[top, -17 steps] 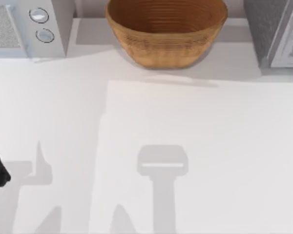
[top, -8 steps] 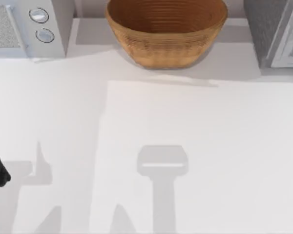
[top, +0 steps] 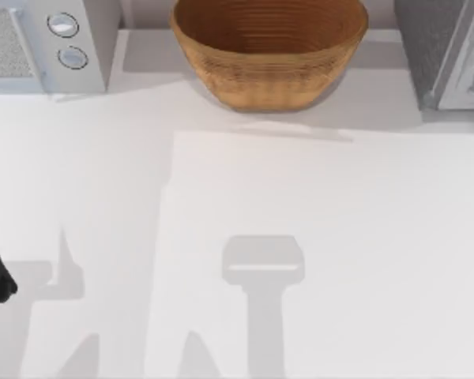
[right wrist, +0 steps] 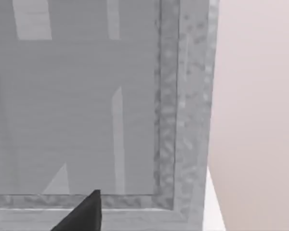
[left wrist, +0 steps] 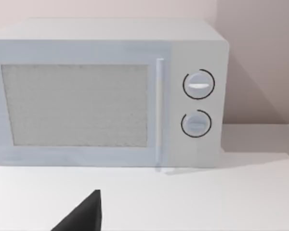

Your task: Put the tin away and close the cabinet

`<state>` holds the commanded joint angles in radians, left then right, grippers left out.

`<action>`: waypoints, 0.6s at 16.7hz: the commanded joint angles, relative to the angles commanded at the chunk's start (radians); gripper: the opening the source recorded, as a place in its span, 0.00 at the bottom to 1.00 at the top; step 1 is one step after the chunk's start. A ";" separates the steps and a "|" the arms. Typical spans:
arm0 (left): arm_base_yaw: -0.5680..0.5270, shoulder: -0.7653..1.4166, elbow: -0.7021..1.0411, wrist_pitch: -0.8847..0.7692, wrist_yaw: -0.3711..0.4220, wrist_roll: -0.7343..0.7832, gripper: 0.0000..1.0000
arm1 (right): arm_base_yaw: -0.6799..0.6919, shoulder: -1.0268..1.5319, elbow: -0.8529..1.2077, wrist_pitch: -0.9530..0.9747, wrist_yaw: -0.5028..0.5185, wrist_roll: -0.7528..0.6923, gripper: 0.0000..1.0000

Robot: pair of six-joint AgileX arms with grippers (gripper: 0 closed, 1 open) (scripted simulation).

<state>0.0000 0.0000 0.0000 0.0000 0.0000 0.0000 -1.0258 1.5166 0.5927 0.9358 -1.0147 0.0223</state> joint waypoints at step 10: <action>0.000 0.000 0.000 0.000 0.000 0.000 1.00 | -0.011 -0.102 0.679 -0.781 -0.013 0.000 1.00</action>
<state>0.0000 0.0000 0.0000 0.0000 0.0000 0.0000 -1.0369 1.4149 1.2721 0.1544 -1.0274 0.0221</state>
